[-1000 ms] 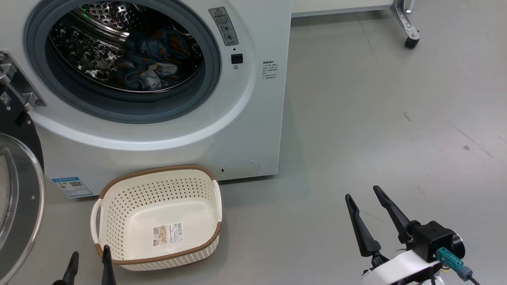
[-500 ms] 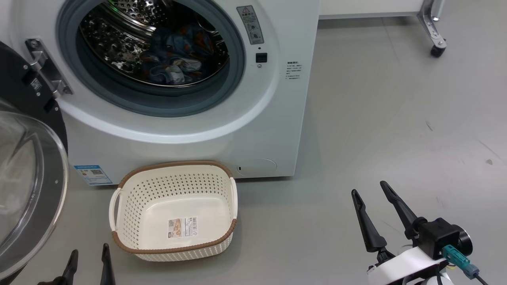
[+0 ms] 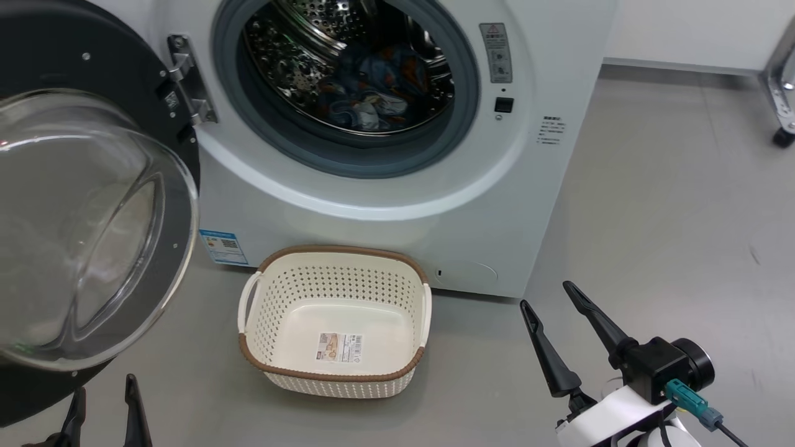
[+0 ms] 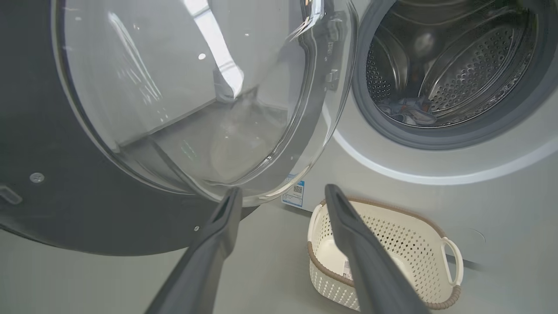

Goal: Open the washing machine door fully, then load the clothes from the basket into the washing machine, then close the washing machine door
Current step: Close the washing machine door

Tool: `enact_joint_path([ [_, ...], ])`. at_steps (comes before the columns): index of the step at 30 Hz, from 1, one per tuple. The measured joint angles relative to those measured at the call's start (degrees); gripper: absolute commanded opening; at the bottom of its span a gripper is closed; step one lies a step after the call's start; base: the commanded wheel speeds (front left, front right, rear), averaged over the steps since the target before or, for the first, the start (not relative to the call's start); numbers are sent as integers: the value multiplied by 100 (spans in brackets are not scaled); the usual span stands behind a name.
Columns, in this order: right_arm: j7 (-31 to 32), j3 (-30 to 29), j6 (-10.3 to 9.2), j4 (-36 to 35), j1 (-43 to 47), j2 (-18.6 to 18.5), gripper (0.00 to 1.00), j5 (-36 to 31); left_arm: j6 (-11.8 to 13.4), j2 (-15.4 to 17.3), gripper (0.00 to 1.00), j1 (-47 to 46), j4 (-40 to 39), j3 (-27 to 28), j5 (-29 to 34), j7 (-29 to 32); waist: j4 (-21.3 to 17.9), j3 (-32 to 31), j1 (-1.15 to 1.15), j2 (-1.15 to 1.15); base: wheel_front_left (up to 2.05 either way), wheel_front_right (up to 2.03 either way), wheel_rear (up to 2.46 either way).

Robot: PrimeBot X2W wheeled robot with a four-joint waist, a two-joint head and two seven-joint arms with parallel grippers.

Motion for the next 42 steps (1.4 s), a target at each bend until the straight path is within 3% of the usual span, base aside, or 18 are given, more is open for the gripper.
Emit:
enact_joint_path([
  [16, 0, 257, 0, 60, -81, 2, 100, 35, 459, 0, 100, 177, -619, -283, 277, 0, 1216, -222, 0, 0, 0, 0, 0],
  [21, 0, 543, 0, 92, -237, 1, 100, 42, 730, 2, 100, 302, -876, -162, 276, 0, 1566, -218, 0, 0, 0, 0, 0],
  [26, 0, 715, 0, 155, -454, -22, 100, 62, 947, 2, 100, 369, -1074, -118, 212, 0, 1780, -158, 0, 0, 0, 0, 0],
  [34, 0, 839, 0, 253, -559, -40, 100, 159, 1074, 2, 100, 520, -1201, -107, -26, 0, 1864, -107, 0, 0, 0, 0, 0],
  [35, 0, 845, 0, 261, -563, -41, 100, 168, 1079, 2, 77, 521, -1207, -100, -153, 0, 1865, -107, 0, 0, 0, 0, 0],
  [36, 0, 847, 0, 269, -564, -41, 100, 171, 1081, 2, 23, 521, -1210, -99, -381, 0, 1865, -108, 0, 0, 0, 0, 0],
  [37, 0, 846, 0, 274, -567, -41, 100, 175, 1092, 0, 0, 521, -1212, -80, -593, 0, 1865, -109, 0, 0, 0, 0, 0],
  [42, 0, 786, 0, 309, -570, -41, 100, 219, 1183, -2, 0, 521, -1259, 332, -1260, 0, 1858, -128, 0, 0, 0, 0, 0],
])
